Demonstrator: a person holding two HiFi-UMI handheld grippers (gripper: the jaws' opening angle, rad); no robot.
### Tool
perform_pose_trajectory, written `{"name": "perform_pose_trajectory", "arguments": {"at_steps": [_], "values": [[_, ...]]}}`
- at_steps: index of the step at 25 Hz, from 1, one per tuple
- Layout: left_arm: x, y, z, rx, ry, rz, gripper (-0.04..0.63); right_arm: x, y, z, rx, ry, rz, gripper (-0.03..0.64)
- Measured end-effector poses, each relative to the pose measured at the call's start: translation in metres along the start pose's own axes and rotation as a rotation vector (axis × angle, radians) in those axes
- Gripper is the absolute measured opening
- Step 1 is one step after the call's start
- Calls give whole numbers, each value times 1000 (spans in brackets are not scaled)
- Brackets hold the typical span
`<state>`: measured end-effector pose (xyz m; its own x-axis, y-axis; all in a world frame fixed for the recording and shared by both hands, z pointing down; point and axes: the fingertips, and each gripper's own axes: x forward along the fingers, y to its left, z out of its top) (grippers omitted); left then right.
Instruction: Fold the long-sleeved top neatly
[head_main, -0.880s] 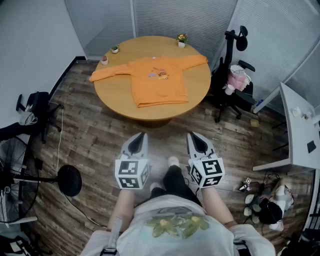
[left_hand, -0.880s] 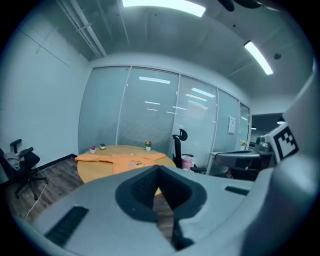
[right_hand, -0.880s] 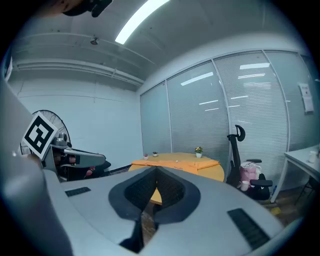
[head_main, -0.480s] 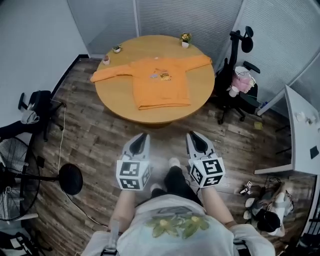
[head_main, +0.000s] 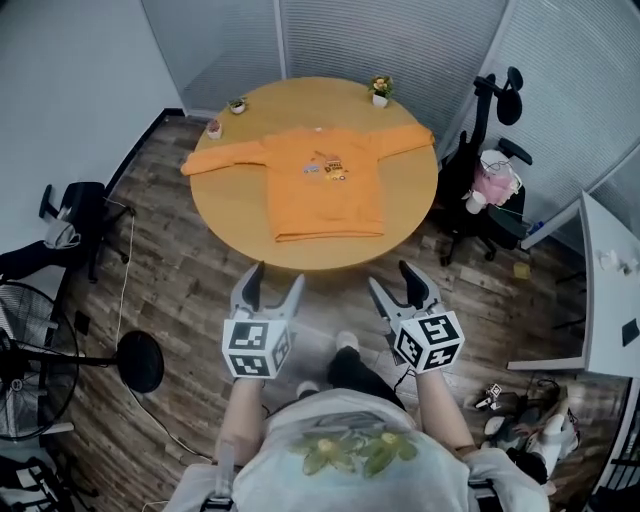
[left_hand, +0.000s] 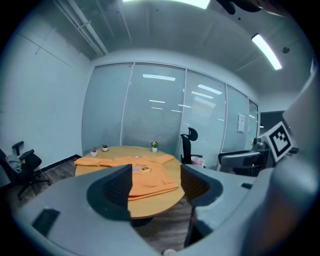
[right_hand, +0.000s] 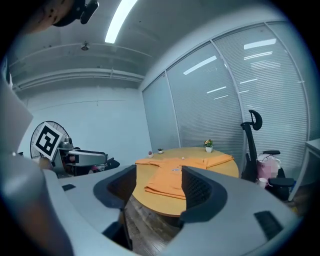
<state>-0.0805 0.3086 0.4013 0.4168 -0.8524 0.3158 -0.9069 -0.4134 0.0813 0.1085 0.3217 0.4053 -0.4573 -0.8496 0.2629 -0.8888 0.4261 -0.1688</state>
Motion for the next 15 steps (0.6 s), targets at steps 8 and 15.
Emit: {"name": "perform_pose_trajectory", "arguments": {"at_steps": [8,15], "values": [[47,45,11,13,70,86,284,28,-94,5,141,38,-19,273],[77,83,20,-49,80,215,284,59,-153,10,221,57,4,273]]}}
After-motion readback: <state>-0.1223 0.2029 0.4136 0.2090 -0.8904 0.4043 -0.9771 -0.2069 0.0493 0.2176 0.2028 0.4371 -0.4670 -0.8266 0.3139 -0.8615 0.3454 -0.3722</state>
